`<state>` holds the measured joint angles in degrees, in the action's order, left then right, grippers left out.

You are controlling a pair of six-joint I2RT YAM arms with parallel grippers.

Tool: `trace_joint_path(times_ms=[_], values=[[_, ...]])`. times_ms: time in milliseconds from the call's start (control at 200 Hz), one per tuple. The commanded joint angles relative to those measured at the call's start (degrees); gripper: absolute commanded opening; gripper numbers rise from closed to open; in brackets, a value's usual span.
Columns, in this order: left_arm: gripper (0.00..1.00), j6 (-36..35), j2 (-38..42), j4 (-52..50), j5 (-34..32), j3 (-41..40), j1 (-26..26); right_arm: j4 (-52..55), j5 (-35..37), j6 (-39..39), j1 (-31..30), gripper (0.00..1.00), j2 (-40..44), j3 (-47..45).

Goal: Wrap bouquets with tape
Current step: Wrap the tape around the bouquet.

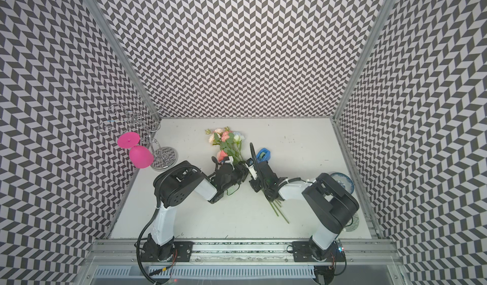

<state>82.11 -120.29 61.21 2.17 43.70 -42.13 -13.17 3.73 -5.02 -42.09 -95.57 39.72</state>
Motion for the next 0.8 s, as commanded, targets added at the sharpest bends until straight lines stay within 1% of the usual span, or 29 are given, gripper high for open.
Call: trace_joint_path(times_ms=[0, 35, 85, 135, 285, 345, 431, 526, 626, 691, 756, 761, 771, 796], values=[[0.67, -3.6, -0.7, -9.3, 0.7, 1.3, -0.1, -1.9, 2.6, -2.1, -1.7, 0.0, 1.5, 1.7], [0.67, -4.0, -0.9, -10.2, 1.0, 2.1, -0.1, -1.4, 2.5, -2.1, -1.9, 0.0, 1.2, 2.0], [0.59, -4.0, -0.8, -11.0, 1.0, 2.6, 0.0, -1.5, 2.8, -2.2, -2.2, 0.0, 1.2, 1.8], [0.53, -4.0, -0.5, -10.9, 0.7, 2.4, 0.0, -1.9, 3.0, -2.2, -2.3, 0.0, 1.5, 1.4], [0.13, -3.9, 0.8, -10.7, 0.4, 2.0, 0.6, -2.1, 2.5, -2.4, -2.3, 0.0, 2.8, 0.8], [0.0, -4.2, 1.3, -10.8, 0.9, 2.3, 1.0, -1.8, 2.5, -2.1, -2.3, 0.01, 2.9, 0.9], [0.0, -3.9, 2.1, -9.4, 1.7, 1.9, 1.6, -1.5, 2.2, -1.6, -2.0, 0.12, 3.5, 0.8], [0.0, -4.1, 3.1, -9.1, 2.0, 2.1, 2.2, 1.3, -0.6, -1.3, -1.2, 0.3, 4.8, 1.5], [0.0, -3.8, 2.9, -7.1, 3.2, 2.1, 3.4, 3.7, -4.3, -0.1, 0.5, 0.45, 8.4, 0.6], [0.0, -4.1, 2.6, -5.1, 4.1, 2.5, 3.8, 4.4, -10.0, 1.2, 2.8, 0.53, 11.5, -0.7], [0.0, -4.2, 2.1, -2.3, 5.0, 2.6, 3.7, 3.4, -18.3, 3.4, 6.2, 0.57, 14.5, -2.2], [0.0, -4.2, 2.0, -1.9, 5.1, 2.6, 3.7, 3.4, -18.7, 3.7, 6.5, 0.6, 14.7, -2.3], [0.0, -4.1, 1.9, -1.4, 5.3, 2.6, 3.6, 3.2, -20.1, 4.3, 7.0, 0.61, 15.1, -2.5], [0.0, -3.9, 1.7, -0.2, 5.6, 2.5, 3.6, 2.0, -23.2, 5.6, 8.7, 0.63, 15.9, -3.1]])
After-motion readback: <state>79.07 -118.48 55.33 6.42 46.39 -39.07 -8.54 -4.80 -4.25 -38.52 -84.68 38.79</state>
